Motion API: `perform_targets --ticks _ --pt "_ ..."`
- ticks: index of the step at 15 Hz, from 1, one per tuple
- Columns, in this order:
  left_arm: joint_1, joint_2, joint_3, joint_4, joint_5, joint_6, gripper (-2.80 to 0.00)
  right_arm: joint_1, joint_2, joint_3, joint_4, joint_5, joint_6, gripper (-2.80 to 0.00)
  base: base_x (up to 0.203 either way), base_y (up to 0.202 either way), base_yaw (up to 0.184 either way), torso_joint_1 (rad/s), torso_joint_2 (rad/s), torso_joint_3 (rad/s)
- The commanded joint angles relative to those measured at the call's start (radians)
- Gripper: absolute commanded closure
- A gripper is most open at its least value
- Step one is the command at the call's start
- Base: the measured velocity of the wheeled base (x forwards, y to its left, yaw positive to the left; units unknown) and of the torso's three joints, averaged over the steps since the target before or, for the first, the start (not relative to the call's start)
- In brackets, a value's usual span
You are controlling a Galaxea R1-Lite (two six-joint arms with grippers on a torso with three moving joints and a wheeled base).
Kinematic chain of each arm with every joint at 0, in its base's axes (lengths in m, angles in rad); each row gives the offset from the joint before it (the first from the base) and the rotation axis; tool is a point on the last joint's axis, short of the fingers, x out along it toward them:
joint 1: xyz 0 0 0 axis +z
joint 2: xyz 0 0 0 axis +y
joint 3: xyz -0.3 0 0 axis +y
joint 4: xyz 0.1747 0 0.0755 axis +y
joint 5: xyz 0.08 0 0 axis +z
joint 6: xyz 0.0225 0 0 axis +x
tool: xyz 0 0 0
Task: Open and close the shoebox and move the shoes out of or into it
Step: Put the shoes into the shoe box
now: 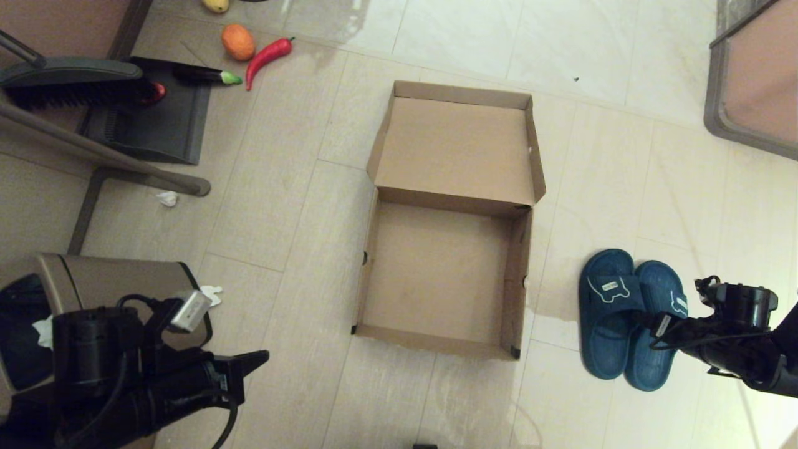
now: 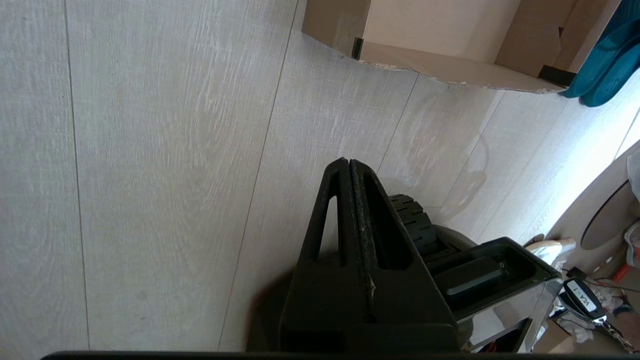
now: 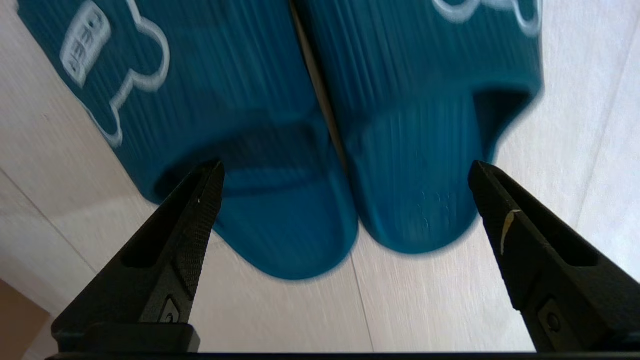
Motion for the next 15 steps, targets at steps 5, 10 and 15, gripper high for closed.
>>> perform_targets --ticks 5,10,15 --pt "0.001 -0.015 0.004 -0.009 0.0 -0.002 0.0 -0.065 0.141 -0.161 -0.017 0.122 -0.172 -2.8 0.0 0.0 0.0 0.0 0.0 0.0" --pt "0.001 -0.03 0.029 -0.011 0.0 -0.004 0.0 -0.071 0.199 -0.262 -0.016 0.169 -0.205 -2.8 0.0 0.0 0.0 0.0 0.0 0.0" --pt "0.003 -0.037 0.038 -0.011 0.002 -0.002 0.0 -0.057 0.207 -0.247 -0.025 0.166 -0.205 0.0 0.0 0.0 0.0 0.0 0.0 0.0"
